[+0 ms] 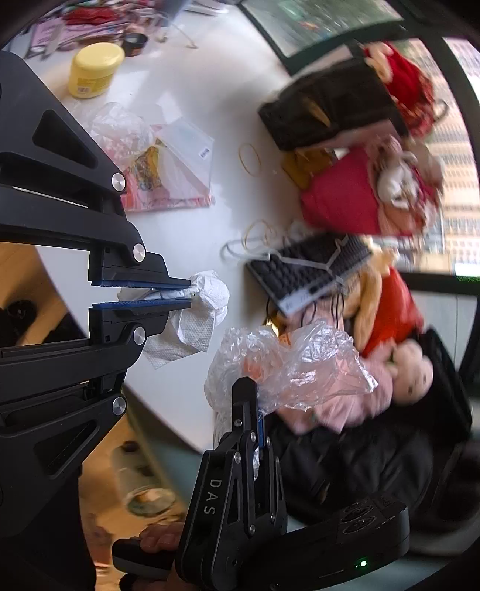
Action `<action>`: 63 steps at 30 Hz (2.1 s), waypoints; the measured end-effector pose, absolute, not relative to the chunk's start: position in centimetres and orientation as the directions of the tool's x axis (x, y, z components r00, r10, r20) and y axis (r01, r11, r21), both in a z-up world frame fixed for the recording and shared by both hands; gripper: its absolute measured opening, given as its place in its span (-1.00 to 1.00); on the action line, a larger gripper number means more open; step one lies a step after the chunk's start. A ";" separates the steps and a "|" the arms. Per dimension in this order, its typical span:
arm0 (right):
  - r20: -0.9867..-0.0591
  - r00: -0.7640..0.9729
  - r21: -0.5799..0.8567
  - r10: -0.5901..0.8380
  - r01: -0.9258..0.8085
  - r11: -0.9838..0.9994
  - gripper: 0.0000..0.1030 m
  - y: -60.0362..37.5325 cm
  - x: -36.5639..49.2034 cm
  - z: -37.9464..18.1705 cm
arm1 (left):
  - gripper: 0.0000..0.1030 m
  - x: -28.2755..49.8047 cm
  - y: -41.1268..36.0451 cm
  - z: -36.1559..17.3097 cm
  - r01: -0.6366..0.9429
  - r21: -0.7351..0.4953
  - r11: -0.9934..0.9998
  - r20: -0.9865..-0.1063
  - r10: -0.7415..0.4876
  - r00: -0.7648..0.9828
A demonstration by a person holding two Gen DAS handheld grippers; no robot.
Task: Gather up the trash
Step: 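Carry the plastic bag and tissue in both tools over to the grey trash bin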
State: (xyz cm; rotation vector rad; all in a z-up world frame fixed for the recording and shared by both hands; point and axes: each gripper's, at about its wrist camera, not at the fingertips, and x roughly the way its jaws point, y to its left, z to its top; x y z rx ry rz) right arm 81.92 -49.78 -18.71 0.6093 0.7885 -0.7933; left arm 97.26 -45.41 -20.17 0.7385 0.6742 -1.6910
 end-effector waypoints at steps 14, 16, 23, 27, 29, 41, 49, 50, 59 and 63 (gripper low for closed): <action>-0.800 0.333 0.191 -0.498 0.930 0.315 -0.86 -38.0 74.5 -17.1 | -0.92 90.6 -39.2 -18.4 0.862 -0.063 -0.503 -0.754 -0.541 -0.371; -0.803 0.311 0.190 -0.509 0.942 0.275 -0.86 -36.9 73.1 -17.2 | -0.92 88.8 -38.8 -18.5 0.834 -0.063 -0.547 -0.754 -0.522 -0.399; -0.809 0.206 0.198 -0.551 0.977 0.075 -0.86 -31.7 65.6 -17.6 | -0.92 80.6 -36.8 -19.4 0.703 -0.070 -0.708 -0.770 -0.410 -0.489; -0.810 0.139 0.203 -0.570 0.978 -0.049 -0.86 -28.4 60.2 -17.7 | -0.92 74.6 -35.0 -19.6 0.608 -0.064 -0.791 -0.773 -0.347 -0.531; -0.809 0.101 0.202 -0.578 0.973 -0.113 -0.86 -26.3 57.2 -17.8 | -0.92 71.4 -33.8 -19.7 0.561 -0.058 -0.826 -0.773 -0.319 -0.549; -0.781 -0.035 0.204 -0.623 0.929 -0.308 -0.86 -16.2 41.7 -16.1 | -0.92 52.9 -25.6 -18.6 0.398 -0.037 -0.917 -0.763 -0.231 -0.603; -0.765 -0.147 0.171 -0.627 0.892 -0.418 -0.86 -10.8 33.4 -14.5 | -0.92 42.9 -22.1 -18.0 0.280 -0.030 -0.960 -0.750 -0.163 -0.641; -0.765 -0.159 0.174 -0.624 0.882 -0.437 -0.86 -10.2 32.7 -14.4 | -0.92 41.7 -21.7 -18.0 0.261 -0.031 -0.965 -0.751 -0.150 -0.643; -0.795 -0.212 0.204 -0.569 0.789 -0.580 -0.86 -7.3 27.0 -16.8 | -0.92 33.2 -21.3 -19.7 0.142 -0.043 -0.989 -0.765 -0.059 -0.641; -0.804 -0.224 0.200 -0.551 0.770 -0.606 -0.86 -8.3 24.0 -17.6 | -0.92 29.8 -23.0 -20.8 0.115 -0.057 -0.992 -0.773 -0.029 -0.634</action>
